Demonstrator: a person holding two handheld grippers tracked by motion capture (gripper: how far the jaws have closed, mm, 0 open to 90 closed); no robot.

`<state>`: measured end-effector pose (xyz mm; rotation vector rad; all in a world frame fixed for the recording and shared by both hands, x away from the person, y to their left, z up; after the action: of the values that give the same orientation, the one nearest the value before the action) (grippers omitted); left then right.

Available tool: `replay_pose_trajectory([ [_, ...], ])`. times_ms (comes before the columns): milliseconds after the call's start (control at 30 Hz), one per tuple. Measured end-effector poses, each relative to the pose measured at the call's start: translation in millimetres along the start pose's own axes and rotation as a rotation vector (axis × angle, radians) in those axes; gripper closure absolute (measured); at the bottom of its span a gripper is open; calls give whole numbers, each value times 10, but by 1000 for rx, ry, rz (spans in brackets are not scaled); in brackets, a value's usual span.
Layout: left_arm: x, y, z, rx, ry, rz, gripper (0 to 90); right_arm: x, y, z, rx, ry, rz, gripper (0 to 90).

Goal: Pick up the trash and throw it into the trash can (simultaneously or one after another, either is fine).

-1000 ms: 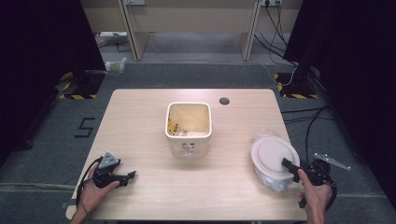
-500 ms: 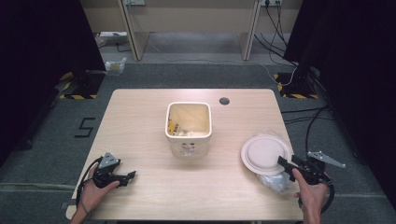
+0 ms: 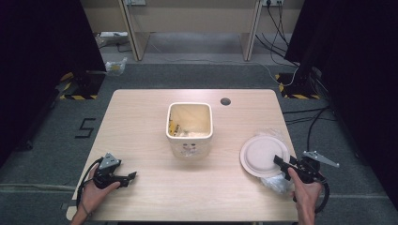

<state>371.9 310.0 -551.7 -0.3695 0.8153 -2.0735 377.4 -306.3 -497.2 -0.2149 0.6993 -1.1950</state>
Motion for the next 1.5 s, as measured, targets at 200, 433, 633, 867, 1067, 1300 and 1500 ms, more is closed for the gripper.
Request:
replay_pose_trajectory([
  [200, 0, -1, 0, -1, 0, 0, 132, -93, -93, 66, 69, -50, 5, 557],
  [433, 0, 0, 0, 0, 0, 0, 132, -208, -156, 120, 113, -68, 49, 635],
  [633, 0, -1, 0, -2, 1, 1, 132, -268, -199, 157, 145, -29, 162, 723],
  [867, 0, 0, 0, 0, 0, 0, 131, -362, -220, 218, 165, -43, 225, 806],
  [1067, 0, 0, 0, 0, 0, 0, 132, -471, -216, 258, 162, -98, 243, 855],
  [1300, 0, 0, 0, 0, 0, 0, 131, -573, -257, 302, 177, -149, 253, 857],
  [1500, 0, 0, 0, -1, 1, 0, 132, -639, -300, 353, 198, -149, 295, 857],
])
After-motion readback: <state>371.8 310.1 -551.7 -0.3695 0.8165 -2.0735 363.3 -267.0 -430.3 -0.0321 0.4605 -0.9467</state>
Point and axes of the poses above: each handheld gripper's, and its own axes: y roughly forward along the jaws, z roughly out of its top, x roughly to its right, the point moved 4 cm from there along y, roughly forward along the jaws, and after that the axes turned 4 degrees about y, right-handed, at the moved point
